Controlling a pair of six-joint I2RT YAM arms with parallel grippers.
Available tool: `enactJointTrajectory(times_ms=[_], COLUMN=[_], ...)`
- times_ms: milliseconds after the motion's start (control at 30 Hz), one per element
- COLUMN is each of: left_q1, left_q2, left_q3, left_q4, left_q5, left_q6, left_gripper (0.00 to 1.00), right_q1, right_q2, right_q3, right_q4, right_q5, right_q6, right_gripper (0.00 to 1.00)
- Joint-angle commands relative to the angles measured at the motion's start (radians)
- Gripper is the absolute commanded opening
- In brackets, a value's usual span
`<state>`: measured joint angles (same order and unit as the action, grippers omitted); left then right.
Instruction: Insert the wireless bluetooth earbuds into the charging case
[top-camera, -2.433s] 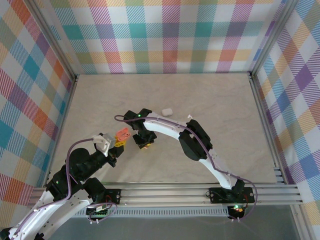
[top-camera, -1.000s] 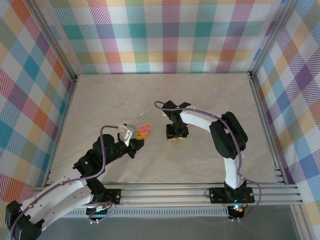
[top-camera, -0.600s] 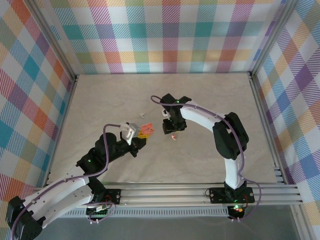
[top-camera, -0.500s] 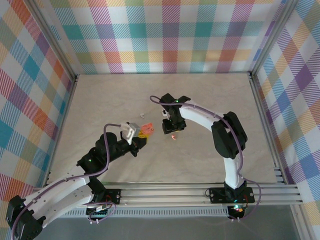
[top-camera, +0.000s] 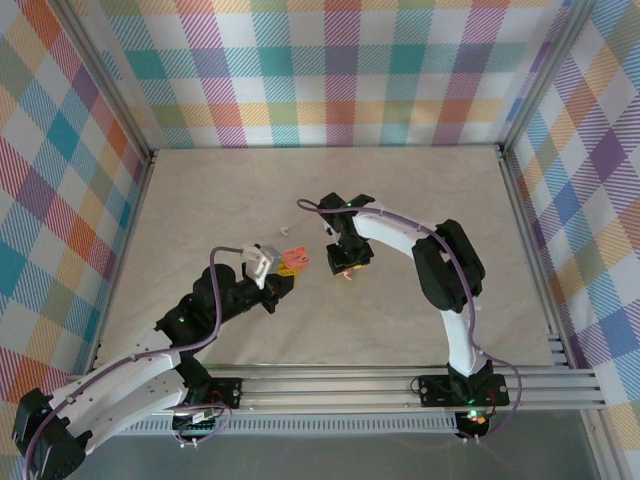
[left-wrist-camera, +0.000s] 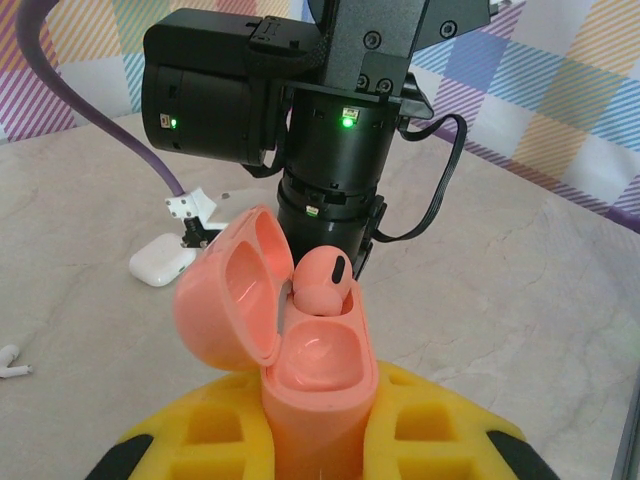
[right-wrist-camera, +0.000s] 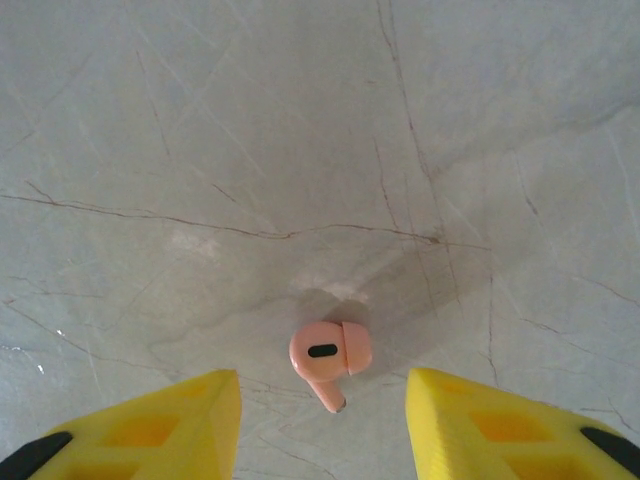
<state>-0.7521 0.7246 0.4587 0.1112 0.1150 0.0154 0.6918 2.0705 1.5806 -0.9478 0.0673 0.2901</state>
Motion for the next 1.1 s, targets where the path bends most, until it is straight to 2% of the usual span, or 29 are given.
enactJointTrajectory(times_ms=[0,600,1067], left_q1=[-0.009,-0.009,-0.009], left_q2=[-0.008,-0.030,-0.029], left_q3=[0.017,0.013,0.015], left_q4=[0.033,0.011,0.012], left_q5=[0.010,-0.003,-0.001], left_q6=[-0.001,0.002,0.001], left_gripper=[0.00,0.00,0.00], right_q1=[-0.008,-0.008,-0.008], right_q2=[0.032,0.091,0.078], right_q3=[0.029,0.050,0.058], right_q4=[-0.025,-0.050,-0.056], right_q5=[-0.013,-0.005,0.004], right_q6=[-0.011,0.009,0.021], right_gripper=[0.48,0.43,0.28])
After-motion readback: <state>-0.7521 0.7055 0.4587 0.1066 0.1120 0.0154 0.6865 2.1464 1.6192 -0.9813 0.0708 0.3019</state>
